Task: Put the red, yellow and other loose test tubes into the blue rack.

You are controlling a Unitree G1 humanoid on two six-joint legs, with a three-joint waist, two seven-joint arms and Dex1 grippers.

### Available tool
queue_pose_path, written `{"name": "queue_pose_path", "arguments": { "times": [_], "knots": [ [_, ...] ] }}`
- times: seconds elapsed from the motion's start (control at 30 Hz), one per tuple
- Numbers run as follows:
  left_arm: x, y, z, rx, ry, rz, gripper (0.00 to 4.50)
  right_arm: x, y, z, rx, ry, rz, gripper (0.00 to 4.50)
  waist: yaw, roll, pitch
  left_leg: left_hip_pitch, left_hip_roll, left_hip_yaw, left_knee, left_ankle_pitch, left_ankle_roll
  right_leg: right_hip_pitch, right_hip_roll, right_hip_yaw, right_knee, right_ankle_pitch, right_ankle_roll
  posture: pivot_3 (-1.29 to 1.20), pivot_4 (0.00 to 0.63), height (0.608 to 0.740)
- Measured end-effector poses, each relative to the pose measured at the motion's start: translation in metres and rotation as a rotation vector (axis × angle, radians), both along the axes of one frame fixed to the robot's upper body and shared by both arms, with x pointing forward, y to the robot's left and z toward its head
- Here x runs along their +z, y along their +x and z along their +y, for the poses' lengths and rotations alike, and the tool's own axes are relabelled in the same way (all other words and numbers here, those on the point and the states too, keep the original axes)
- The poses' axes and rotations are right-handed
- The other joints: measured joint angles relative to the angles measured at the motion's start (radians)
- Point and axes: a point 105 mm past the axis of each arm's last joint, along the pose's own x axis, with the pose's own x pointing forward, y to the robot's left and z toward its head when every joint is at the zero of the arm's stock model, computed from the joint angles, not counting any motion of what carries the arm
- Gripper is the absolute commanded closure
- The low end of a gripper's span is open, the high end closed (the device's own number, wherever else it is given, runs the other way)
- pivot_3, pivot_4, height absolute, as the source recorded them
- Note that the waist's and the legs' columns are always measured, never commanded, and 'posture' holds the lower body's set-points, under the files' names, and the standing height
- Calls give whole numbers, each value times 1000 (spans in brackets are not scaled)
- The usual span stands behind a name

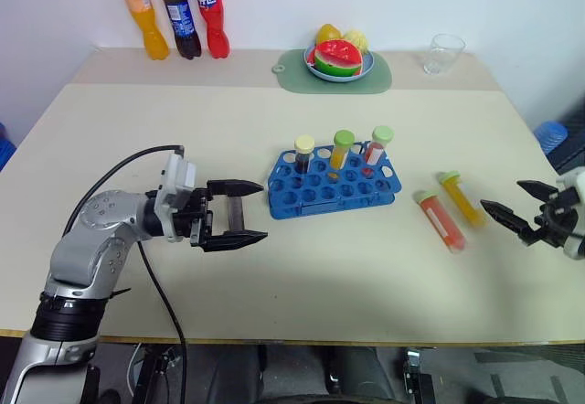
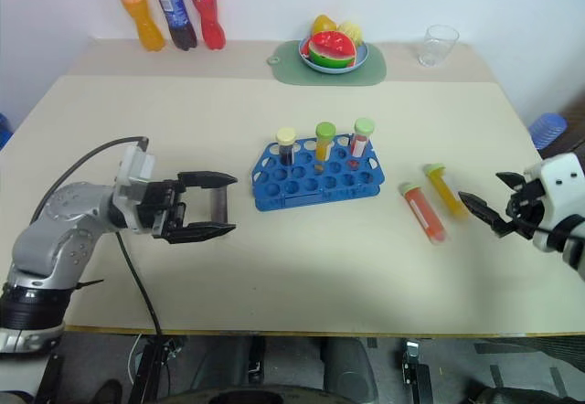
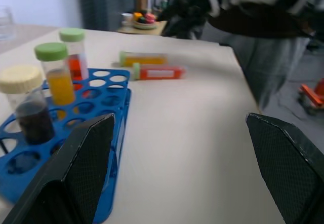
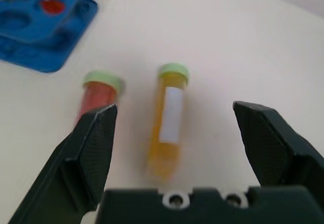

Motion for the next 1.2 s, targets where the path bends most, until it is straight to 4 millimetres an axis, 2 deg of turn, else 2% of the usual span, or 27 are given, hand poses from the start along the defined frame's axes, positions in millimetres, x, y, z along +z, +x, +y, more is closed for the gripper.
{"name": "queue_pose_path", "arguments": {
  "times": [0.17,0.4,0.47,0.57,0.7,0.9,1.2],
  "knots": [
    [-7,1,-7,-42,20,6,247,1,27,1,28,56,153,450,-4,2,1,-1,0,1,0,0,1,-2,0,1,0,0,0,0,150,740],
    [-12,-4,-7,-32,22,17,247,2,43,1,16,97,259,450,0,2,1,-2,0,1,0,0,1,-3,0,1,1,0,0,0,150,740],
    [-16,-6,-6,-20,26,27,247,5,40,11,45,131,277,450,1,2,2,-2,0,1,0,0,1,-3,0,1,1,0,1,0,150,740],
    [-17,-8,-6,-4,29,25,247,9,25,46,178,190,323,450,3,2,2,-3,0,0,0,0,1,-4,0,1,2,0,1,0,150,740],
    [-16,-8,-6,7,29,19,247,-1,6,71,247,207,404,450,7,2,2,-3,0,1,1,0,1,-3,0,1,2,0,1,0,150,740],
    [-14,-6,-8,14,24,21,247,-22,5,75,186,185,457,450,5,2,2,-3,0,1,1,0,1,-4,0,1,2,0,0,0,150,740],
    [-13,-7,-11,3,25,20,247,-30,17,72,132,132,457,450,3,2,2,-3,0,1,1,0,1,-4,0,1,2,0,0,0,150,740]
  ]
}}
